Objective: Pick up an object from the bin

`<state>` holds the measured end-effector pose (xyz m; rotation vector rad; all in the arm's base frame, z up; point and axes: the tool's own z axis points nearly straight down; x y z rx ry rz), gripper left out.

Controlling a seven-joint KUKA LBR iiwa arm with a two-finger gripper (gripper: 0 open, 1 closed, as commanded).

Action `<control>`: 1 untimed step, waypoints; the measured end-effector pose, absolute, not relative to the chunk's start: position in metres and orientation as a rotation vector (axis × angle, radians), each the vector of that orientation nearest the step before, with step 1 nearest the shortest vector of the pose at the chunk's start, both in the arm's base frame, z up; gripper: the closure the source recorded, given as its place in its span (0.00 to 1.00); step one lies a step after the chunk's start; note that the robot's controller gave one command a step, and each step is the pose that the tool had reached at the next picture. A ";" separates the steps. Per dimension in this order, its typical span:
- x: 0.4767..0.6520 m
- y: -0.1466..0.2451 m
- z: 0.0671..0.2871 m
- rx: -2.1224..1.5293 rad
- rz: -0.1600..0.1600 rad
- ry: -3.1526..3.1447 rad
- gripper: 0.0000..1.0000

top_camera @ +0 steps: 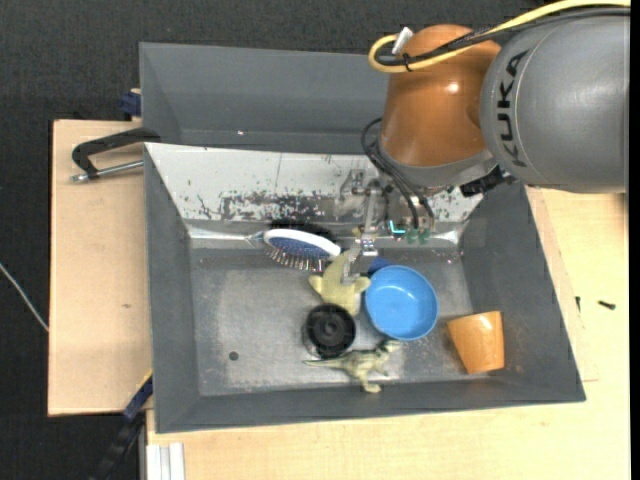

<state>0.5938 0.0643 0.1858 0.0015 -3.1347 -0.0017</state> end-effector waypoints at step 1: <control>0.605 0.135 0.087 -0.551 -0.010 -3.105 0.00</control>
Offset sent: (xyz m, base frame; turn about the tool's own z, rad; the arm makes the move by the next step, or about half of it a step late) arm 0.0084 0.0760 -0.1158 0.3650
